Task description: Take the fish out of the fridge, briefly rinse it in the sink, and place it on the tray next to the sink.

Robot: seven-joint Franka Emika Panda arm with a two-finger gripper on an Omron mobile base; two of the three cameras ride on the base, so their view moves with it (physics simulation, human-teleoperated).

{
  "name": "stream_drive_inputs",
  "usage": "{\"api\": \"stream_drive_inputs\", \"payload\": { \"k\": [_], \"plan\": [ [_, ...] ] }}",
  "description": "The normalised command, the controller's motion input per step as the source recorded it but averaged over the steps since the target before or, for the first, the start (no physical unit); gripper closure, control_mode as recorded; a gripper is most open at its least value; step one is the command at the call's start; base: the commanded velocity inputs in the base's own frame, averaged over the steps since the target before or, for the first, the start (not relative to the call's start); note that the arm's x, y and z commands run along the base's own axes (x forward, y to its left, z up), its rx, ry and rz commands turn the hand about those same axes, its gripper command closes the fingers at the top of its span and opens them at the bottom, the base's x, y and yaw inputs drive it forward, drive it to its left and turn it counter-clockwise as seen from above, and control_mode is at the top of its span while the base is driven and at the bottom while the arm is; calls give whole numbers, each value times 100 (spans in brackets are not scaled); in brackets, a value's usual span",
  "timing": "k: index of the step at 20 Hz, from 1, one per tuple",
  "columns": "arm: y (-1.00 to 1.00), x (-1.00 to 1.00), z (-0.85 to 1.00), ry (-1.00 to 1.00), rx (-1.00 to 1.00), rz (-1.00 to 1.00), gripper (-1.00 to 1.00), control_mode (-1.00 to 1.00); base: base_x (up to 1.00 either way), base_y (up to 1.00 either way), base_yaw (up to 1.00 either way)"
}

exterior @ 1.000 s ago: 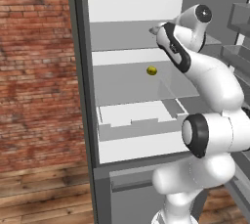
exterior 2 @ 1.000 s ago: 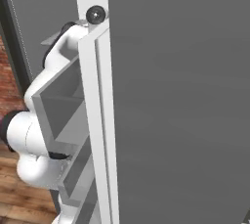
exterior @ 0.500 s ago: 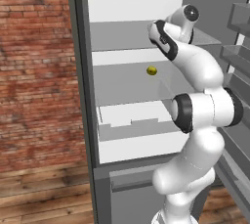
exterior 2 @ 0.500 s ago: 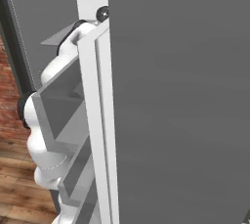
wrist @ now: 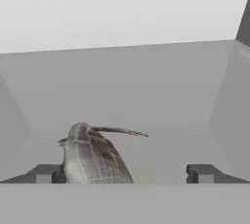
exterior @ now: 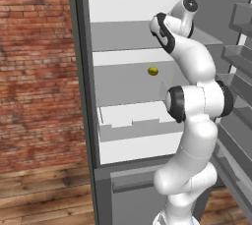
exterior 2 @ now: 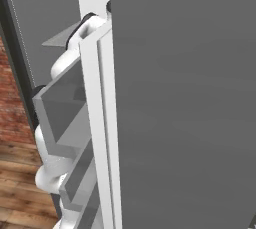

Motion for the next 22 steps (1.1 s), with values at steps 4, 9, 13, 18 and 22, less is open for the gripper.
{"api": "stream_drive_inputs", "payload": {
  "k": [4, 9, 13, 18, 22],
  "plan": [
    [0, 0, -33, 0, 0, 0, -100, -100, 0, 0, 0],
    [0, 0, -42, 0, 0, 0, -100, -100, 0, 0, 0],
    [8, 12, -31, -1, 0, 0, -100, -100, 0, 0, 0],
    [10, 32, -25, -2, -1, 0, 100, -100, 0, 0, 0],
    [0, 9, -1, 0, 0, 0, 100, -100, 0, 0, 0]
  ]
}}
